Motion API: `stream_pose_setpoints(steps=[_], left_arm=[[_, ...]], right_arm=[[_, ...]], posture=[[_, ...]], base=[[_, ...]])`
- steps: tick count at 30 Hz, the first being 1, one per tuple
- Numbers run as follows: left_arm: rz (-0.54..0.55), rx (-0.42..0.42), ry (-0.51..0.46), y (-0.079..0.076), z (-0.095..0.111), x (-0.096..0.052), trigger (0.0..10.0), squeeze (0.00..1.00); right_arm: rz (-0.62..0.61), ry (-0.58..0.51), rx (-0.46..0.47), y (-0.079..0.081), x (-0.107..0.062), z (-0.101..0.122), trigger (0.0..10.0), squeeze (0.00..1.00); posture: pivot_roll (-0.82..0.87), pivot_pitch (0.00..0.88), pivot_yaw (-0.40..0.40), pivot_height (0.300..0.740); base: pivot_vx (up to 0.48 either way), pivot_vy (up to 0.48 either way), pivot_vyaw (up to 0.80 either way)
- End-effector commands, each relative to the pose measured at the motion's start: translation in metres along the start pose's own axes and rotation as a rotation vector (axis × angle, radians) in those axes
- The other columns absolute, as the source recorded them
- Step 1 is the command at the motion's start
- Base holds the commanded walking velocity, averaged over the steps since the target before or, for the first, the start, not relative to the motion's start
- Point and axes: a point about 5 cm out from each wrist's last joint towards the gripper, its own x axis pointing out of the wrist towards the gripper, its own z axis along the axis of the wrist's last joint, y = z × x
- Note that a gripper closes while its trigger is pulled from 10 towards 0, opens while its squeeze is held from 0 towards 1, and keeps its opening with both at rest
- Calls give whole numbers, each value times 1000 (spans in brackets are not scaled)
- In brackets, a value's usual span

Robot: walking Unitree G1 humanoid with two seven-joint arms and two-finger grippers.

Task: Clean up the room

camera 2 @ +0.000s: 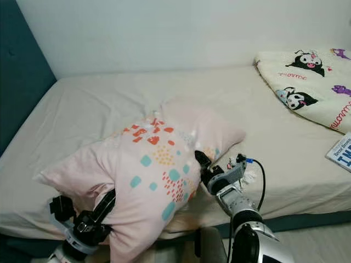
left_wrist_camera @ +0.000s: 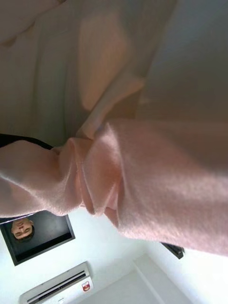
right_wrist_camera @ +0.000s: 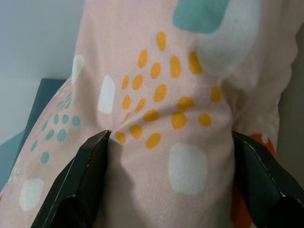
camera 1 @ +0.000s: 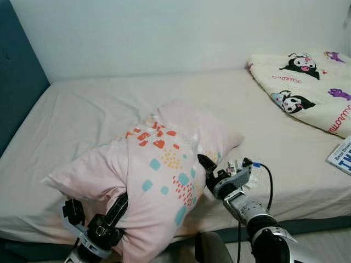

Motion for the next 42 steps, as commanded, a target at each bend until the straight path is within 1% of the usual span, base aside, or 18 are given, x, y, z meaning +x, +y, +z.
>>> stream_pose_setpoints(steps=[1,5,11,15,16,19,20,24,26,27,30,34,36,37,38,40,41,42], left_arm=[[-52,-6,14,-8,-1,3,0,0],[-53,-8,18,-9,-2,2,0,0],[-54,-4,20,-12,-2,0,0,0],[-54,-4,18,-13,-2,-1,0,0],[-56,-4,18,-13,-3,-1,0,0],[-58,-4,19,-14,-4,-1,0,0],[-60,-4,20,-15,-4,-1,0,0],[-62,-6,25,-15,-6,-2,0,0],[-62,-7,30,-16,-6,-2,0,0],[-63,-8,32,-16,-7,-1,0,0],[-67,-2,36,-16,-6,0,0,0],[-69,2,39,-16,-6,0,0,0],[-65,5,49,-16,-7,1,0,0],[-65,5,49,-16,-7,1,0,0],[-52,17,53,-14,-7,3,0,0],[-8,63,43,-9,-3,11,0,0],[-8,63,43,-9,-3,11,0,0],[26,93,28,-5,0,15,0,0]], right_arm=[[10,21,55,4,4,-9,10000,0],[31,32,128,9,8,-13,10000,0],[88,105,126,20,14,-27,10000,0],[97,111,125,21,15,-28,10000,0],[71,133,103,19,15,-33,1529,0],[52,150,87,18,15,-36,1529,0],[36,170,74,16,15,-40,0,0],[65,209,78,18,15,-45,0,0],[82,273,48,17,13,-51,0,0],[61,323,4,14,10,-56,0,0],[61,386,-50,10,6,-60,0,0],[94,368,-66,12,7,-53,0,0],[193,324,-88,19,8,-42,0,0],[193,324,-88,19,8,-42,0,0],[250,294,-141,24,9,-34,0,0],[287,213,-266,33,13,-18,0,0],[287,213,-266,33,13,-18,0,0],[293,182,-312,37,14,-12,0,0]], posture=[[-62,44,14,546],[-49,47,10,546],[-32,51,4,546],[-32,51,4,546],[-22,55,-4,546],[-22,55,-4,546],[-20,57,-4,546],[-24,59,-3,546],[-26,58,-1,546],[-23,59,-1,546],[-27,61,1,546],[-27,61,1,546],[-39,60,7,546],[-39,60,7,546],[-40,59,9,546],[-42,57,10,546],[-42,57,10,546],[-44,55,11,546]], base=[[0,0,0],[0,0,0],[0,0,0],[0,0,0],[0,0,0],[0,0,0],[0,0,0],[0,0,0],[0,0,0],[0,0,0],[0,0,0],[0,0,0],[0,0,0],[0,0,0],[0,0,0],[0,0,0],[0,0,0],[0,0,0]])
